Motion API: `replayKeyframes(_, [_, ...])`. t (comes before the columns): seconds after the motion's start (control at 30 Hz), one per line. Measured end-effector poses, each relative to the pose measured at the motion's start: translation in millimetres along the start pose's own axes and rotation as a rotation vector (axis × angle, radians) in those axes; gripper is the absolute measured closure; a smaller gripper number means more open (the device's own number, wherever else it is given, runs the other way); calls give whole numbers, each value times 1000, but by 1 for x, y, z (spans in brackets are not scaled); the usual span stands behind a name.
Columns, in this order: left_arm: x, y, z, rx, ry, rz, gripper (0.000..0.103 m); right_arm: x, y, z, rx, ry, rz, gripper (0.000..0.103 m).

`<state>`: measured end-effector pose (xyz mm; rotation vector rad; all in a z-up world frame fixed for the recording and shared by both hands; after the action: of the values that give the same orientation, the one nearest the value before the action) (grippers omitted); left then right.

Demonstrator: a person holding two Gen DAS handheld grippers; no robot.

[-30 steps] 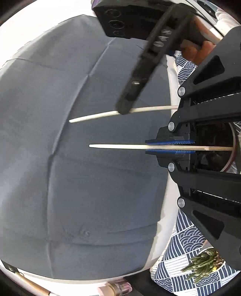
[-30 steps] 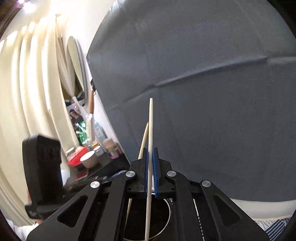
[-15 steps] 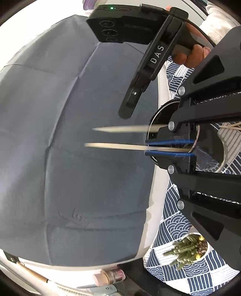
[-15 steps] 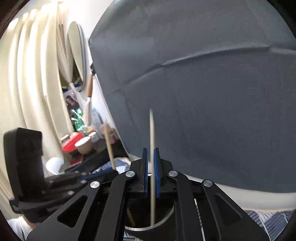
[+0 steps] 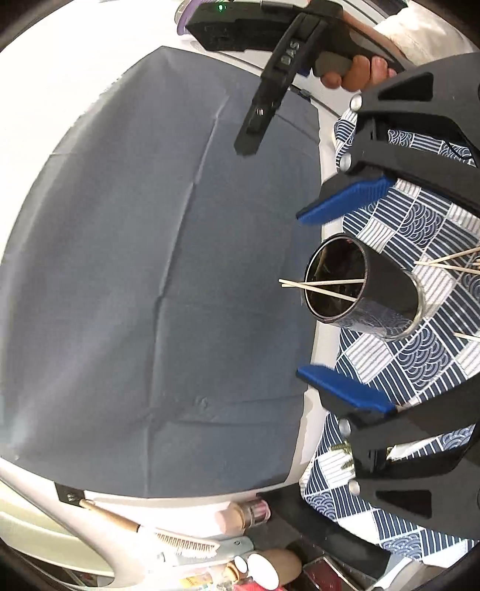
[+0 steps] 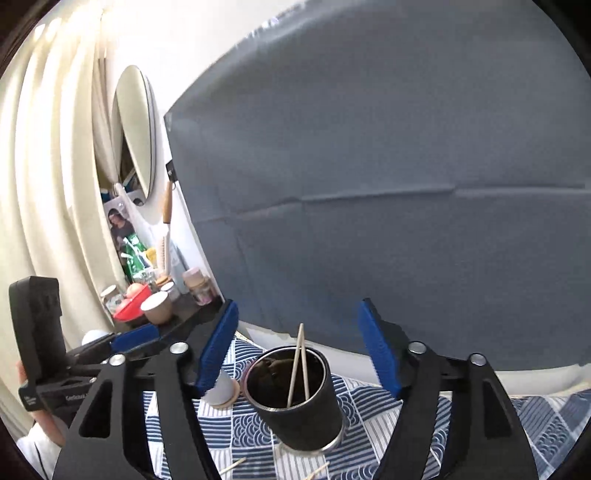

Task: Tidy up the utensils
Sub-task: 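Open both grippers to drop the sticks into the black cup, then lower both tools to the remaining sticks and grasp one stick with each gripper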

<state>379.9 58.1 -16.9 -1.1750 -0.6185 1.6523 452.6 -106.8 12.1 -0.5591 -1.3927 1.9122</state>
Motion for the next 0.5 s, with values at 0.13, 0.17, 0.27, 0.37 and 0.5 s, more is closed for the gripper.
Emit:
replayKeyframes(0.13, [-2, 1, 21, 19, 4, -5, 15, 13, -9, 32, -1, 39, 13, 18])
replayKeyframes(0.17, [-2, 2, 27, 18, 2, -9, 14, 15, -11, 39, -3, 47, 13, 18])
replayKeyframes(0.27, [-2, 7, 44, 24, 8, -8, 9, 25, -12, 61, -2, 72, 19, 17])
replayKeyframes(0.37, [-1, 16, 58, 35, 5, -13, 6, 35, -11, 85, -5, 104, 25, 16])
replayKeyframes(0.5, [3, 33, 79, 58, -10, -29, 6, 50, -4, 112, 2, 127, 21, 15])
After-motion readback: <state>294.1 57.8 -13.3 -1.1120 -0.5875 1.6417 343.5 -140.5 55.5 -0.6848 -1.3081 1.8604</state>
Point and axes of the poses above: each gripper's, at about its wrist camera, not at the fingertips, and z roughly against the way its jaws point, x to its left, y to its underside, the point moved 10 cm from there along -z, roughly the way its jaws point, and after that the axes turned 13 degrees about z, right-handed, at the moved point
